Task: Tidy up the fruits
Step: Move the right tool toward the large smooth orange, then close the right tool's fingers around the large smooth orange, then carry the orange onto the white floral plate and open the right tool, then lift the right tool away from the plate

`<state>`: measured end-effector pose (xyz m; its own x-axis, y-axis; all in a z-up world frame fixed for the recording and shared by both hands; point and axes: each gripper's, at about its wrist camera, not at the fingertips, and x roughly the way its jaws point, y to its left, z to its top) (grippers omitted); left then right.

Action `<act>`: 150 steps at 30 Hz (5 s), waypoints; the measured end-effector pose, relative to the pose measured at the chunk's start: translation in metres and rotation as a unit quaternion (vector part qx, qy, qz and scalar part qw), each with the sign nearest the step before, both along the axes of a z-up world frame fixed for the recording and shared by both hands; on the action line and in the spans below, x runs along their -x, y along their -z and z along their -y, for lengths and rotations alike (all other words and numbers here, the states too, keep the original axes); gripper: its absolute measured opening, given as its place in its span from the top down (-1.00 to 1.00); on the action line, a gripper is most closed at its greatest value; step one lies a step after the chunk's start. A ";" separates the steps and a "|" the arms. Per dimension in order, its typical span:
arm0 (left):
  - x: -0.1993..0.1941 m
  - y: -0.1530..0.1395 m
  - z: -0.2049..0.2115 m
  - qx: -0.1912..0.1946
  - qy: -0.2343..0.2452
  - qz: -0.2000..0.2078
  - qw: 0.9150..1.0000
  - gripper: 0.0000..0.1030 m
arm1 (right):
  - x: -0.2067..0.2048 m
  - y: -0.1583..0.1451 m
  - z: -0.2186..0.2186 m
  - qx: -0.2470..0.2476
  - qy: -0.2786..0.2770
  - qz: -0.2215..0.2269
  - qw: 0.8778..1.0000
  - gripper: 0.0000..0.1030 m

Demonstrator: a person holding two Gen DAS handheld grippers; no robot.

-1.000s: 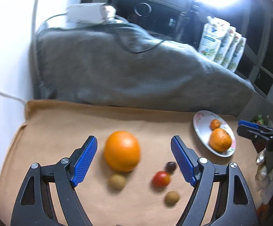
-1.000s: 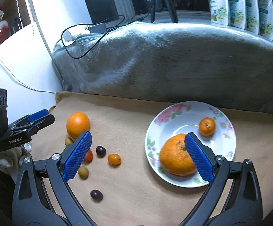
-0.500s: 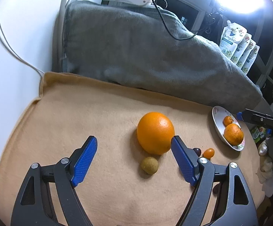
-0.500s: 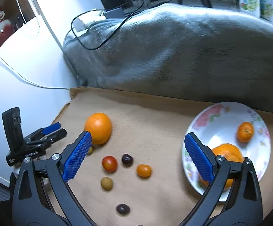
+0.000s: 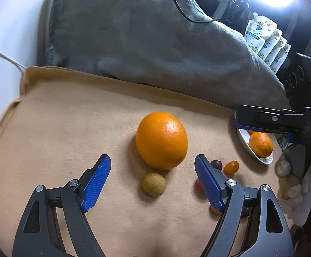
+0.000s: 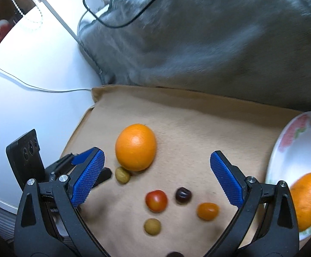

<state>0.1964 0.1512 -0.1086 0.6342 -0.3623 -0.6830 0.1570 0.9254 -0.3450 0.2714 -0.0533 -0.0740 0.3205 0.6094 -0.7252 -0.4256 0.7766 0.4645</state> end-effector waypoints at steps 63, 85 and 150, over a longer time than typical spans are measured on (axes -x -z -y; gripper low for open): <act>-0.018 -0.012 0.055 -0.006 0.044 -0.001 0.999 -0.24 | -0.006 0.017 -0.016 -0.021 -0.014 -0.039 0.999 -0.29; -0.040 -0.033 0.139 -0.004 0.105 0.019 0.994 -0.24 | -0.002 -0.007 0.080 -0.004 0.048 -0.008 0.999 -0.29; -0.009 -0.073 0.166 -0.017 0.139 0.060 0.988 -0.19 | 0.054 -0.073 0.180 0.015 0.167 0.117 0.979 -0.68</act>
